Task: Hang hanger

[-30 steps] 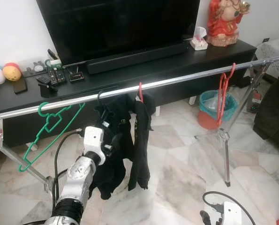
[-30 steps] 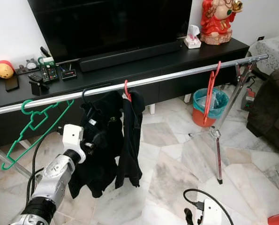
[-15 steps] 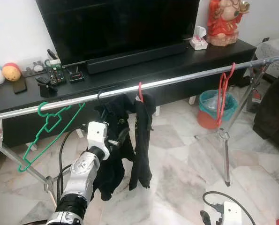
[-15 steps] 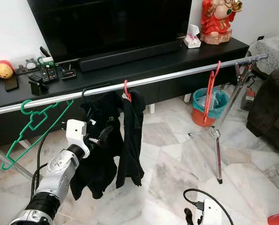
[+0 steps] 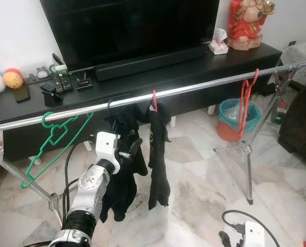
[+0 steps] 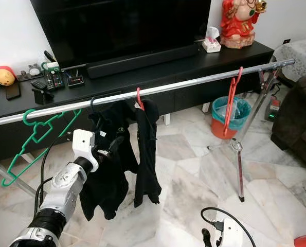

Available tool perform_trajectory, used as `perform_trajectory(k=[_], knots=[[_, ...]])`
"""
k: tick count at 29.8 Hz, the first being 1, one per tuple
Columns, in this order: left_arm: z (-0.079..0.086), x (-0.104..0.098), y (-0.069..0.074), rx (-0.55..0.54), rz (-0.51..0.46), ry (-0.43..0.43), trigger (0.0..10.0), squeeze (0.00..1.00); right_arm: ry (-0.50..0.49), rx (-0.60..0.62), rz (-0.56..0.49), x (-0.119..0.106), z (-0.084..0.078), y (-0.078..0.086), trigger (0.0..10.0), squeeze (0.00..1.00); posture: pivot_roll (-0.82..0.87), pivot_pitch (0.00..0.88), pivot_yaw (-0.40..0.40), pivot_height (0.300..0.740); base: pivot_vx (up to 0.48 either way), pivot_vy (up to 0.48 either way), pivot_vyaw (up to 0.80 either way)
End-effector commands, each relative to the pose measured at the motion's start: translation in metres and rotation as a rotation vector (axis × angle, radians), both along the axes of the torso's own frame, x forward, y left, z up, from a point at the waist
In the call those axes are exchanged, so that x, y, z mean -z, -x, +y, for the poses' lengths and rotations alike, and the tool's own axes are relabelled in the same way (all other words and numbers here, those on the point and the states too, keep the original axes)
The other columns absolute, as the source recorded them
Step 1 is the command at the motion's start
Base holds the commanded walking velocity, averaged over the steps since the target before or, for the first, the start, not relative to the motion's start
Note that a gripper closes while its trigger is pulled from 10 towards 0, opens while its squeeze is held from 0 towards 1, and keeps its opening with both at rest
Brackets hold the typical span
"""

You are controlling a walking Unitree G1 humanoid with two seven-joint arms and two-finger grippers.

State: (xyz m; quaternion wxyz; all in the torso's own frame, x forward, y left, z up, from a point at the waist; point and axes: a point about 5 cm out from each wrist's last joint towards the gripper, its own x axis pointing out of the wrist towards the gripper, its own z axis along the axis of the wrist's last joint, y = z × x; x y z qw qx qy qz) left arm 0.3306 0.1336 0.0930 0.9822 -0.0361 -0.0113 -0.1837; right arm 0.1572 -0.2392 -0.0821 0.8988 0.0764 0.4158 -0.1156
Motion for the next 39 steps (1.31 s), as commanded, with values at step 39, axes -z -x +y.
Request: perform_trajectory(k=[39], knots=[[-0.006,0.000,0.002,0.047,-0.004,-0.003,10.0,0.00,-0.013,-0.004,-0.004,0.000,0.004,-0.002,10.0,0.00,-0.06,0.000,0.056,0.740,0.039,0.110,0.00]])
